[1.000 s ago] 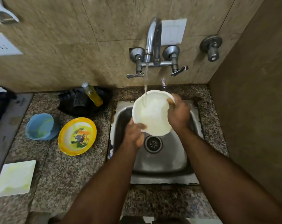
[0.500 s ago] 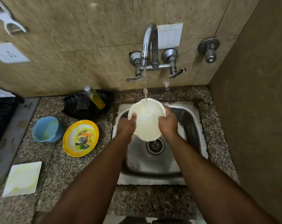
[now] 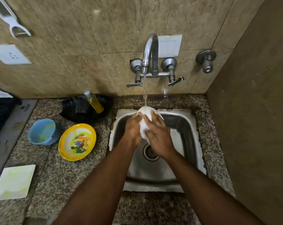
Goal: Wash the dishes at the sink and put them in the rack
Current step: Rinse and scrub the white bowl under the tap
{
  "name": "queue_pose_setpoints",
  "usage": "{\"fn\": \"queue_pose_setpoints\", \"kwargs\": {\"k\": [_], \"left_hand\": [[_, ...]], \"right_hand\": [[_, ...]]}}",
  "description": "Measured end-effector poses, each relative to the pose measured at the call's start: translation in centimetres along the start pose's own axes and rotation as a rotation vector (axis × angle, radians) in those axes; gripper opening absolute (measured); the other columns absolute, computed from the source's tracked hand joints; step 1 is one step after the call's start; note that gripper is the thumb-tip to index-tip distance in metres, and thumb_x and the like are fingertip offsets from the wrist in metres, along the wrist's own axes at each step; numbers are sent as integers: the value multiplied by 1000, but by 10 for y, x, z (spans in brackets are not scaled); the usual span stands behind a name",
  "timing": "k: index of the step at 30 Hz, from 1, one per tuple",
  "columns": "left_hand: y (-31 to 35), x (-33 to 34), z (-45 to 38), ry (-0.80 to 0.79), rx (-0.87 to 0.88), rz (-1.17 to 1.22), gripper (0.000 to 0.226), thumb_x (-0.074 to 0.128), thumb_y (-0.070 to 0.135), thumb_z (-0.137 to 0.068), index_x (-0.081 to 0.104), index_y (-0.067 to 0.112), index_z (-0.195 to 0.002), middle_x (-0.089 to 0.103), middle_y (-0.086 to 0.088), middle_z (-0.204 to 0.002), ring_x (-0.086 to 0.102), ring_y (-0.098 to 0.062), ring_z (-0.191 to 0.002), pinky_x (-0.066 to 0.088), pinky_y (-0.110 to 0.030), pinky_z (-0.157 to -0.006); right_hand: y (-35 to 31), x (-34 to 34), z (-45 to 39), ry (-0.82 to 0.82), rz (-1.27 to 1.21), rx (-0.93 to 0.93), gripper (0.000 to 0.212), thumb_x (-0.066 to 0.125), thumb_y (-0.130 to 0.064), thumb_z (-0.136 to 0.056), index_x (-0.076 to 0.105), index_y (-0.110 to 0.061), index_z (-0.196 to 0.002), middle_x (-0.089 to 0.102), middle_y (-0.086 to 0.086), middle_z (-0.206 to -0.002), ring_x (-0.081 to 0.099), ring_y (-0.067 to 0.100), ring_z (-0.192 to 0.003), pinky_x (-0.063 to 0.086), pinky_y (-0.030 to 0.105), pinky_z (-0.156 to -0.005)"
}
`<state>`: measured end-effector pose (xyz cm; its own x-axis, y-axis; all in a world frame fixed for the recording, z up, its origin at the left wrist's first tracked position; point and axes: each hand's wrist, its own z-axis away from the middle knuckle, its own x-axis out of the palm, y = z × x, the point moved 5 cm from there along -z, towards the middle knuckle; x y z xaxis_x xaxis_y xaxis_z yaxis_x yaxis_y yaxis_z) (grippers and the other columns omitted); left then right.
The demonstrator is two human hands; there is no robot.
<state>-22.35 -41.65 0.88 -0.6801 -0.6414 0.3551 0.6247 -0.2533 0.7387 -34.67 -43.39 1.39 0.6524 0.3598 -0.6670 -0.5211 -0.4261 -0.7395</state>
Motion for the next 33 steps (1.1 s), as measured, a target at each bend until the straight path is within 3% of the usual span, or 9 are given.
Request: {"fn": "queue_pose_setpoints", "kwargs": {"k": [3, 8, 16, 19, 22, 25, 28, 30, 33], "left_hand": [[4, 13, 14, 34, 72, -135, 27, 48, 21, -108, 73, 10, -107, 78, -11, -108, 76, -19, -95, 59, -32, -88], [-5, 8, 18, 85, 145, -256, 25, 53, 19, -106, 75, 9, -108, 79, -7, -90, 76, -24, -84, 60, -31, -71], [22, -14, 9, 214, 260, -209, 31, 44, 14, -109, 72, 13, -96, 74, -6, -95, 70, -20, -90, 55, -34, -89], [28, -18, 12, 267, 279, -165, 30, 50, 15, -107, 68, 16, -84, 69, -3, -86, 64, -20, -82, 51, -38, -86], [24, -24, 12, 261, 324, -169, 30, 60, 16, -100, 71, 17, -73, 68, 0, -78, 59, -23, -84, 49, -43, -86], [25, -36, 12, 328, 307, -109, 21, 65, 29, -90, 77, 13, -84, 75, -10, -91, 64, -26, -88, 55, -48, -96], [33, -33, 16, 320, 299, -176, 26, 61, 29, -99, 75, 12, -85, 75, -6, -87, 70, -21, -82, 58, -43, -85], [33, -37, 15, 345, 308, -191, 29, 66, 34, -93, 78, 11, -81, 77, -10, -87, 73, -30, -88, 59, -49, -87], [28, -40, 17, 363, 262, -102, 26, 69, 30, -92, 75, 8, -80, 74, -9, -84, 70, -31, -84, 56, -47, -85]], "right_hand": [[-10, -3, -26, -10, 114, 163, 49, 26, -48, -110, 29, -47, -159, 10, -10, -173, 2, 18, -160, 9, 61, -122], [10, -10, -75, 19, -60, 577, 53, 24, -56, -96, 61, -36, -128, 62, 6, -138, 58, 30, -121, 44, 54, -105], [-44, 5, -52, 86, 316, -164, 49, 33, -38, -104, 52, -33, -148, 48, -3, -156, 35, 25, -147, 24, 50, -119], [-26, 3, -82, 70, 63, 46, 42, 38, -35, -103, 63, -32, -136, 61, -1, -143, 53, 24, -132, 40, 43, -111], [-9, 1, -110, -154, -32, 427, 40, 36, -26, -110, 64, -9, -133, 65, 15, -133, 61, 32, -119, 48, 39, -98], [-37, -7, -99, -82, 268, 265, 47, 29, -41, -109, 67, -16, -123, 66, 10, -114, 59, 28, -100, 46, 36, -84], [-69, 6, -76, -16, 396, -165, 44, 30, -40, -101, 65, -28, -124, 63, -2, -128, 54, 24, -123, 40, 46, -103], [-62, 9, -87, -39, 301, -135, 46, 28, -39, -100, 70, -28, -114, 65, -5, -123, 57, 21, -118, 40, 42, -102], [-33, 3, -110, -108, 50, 242, 42, 34, -43, -106, 72, -25, -109, 70, 1, -116, 61, 20, -98, 46, 33, -87]]}}
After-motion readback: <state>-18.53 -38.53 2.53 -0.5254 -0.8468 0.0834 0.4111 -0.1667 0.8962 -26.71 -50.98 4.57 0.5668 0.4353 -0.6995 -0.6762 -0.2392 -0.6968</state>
